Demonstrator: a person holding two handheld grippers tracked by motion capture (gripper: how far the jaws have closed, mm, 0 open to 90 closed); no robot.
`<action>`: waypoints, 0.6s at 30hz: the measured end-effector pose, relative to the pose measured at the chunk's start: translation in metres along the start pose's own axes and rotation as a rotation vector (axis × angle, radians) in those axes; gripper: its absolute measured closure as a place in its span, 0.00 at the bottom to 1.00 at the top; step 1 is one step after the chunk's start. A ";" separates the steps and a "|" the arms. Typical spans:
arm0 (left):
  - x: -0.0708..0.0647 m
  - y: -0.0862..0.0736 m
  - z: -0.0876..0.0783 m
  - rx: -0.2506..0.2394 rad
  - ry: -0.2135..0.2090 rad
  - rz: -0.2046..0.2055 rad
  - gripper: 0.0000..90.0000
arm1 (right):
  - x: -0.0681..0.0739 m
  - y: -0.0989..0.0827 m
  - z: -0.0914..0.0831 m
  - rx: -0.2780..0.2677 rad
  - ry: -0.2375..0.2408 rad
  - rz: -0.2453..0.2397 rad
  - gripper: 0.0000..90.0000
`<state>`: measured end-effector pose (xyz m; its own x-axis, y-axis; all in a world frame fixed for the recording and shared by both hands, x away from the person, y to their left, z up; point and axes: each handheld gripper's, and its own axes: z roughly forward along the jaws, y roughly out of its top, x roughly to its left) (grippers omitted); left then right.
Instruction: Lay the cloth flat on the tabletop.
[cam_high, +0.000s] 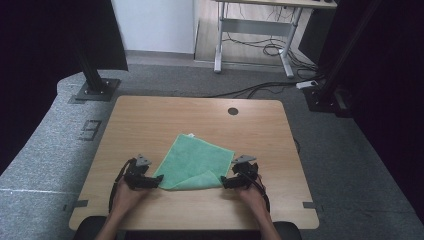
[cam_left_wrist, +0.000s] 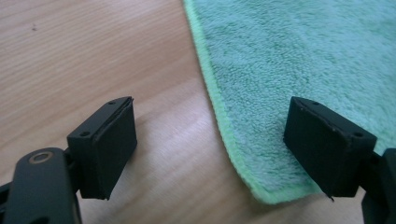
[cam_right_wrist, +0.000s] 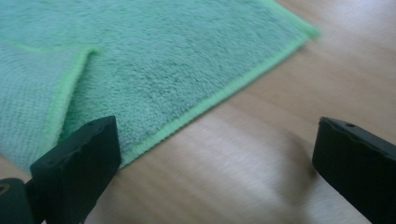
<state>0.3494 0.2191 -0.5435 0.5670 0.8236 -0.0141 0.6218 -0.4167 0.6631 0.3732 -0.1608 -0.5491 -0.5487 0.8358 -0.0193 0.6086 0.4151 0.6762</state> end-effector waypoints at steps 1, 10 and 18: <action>-0.003 -0.001 0.000 -0.006 -0.002 0.002 0.18 | -0.003 0.002 0.001 0.001 -0.012 -0.004 0.01; -0.032 -0.001 0.005 -0.033 -0.049 0.059 0.16 | -0.034 0.020 0.014 0.022 -0.067 0.025 0.05; -0.032 -0.001 0.005 -0.033 -0.050 0.056 0.16 | -0.020 0.041 0.000 -0.042 0.048 0.030 0.23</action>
<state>0.3330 0.1910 -0.5476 0.6273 0.7787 -0.0132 0.5709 -0.4482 0.6879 0.4092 -0.1598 -0.5211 -0.5579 0.8291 0.0364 0.6011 0.3735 0.7065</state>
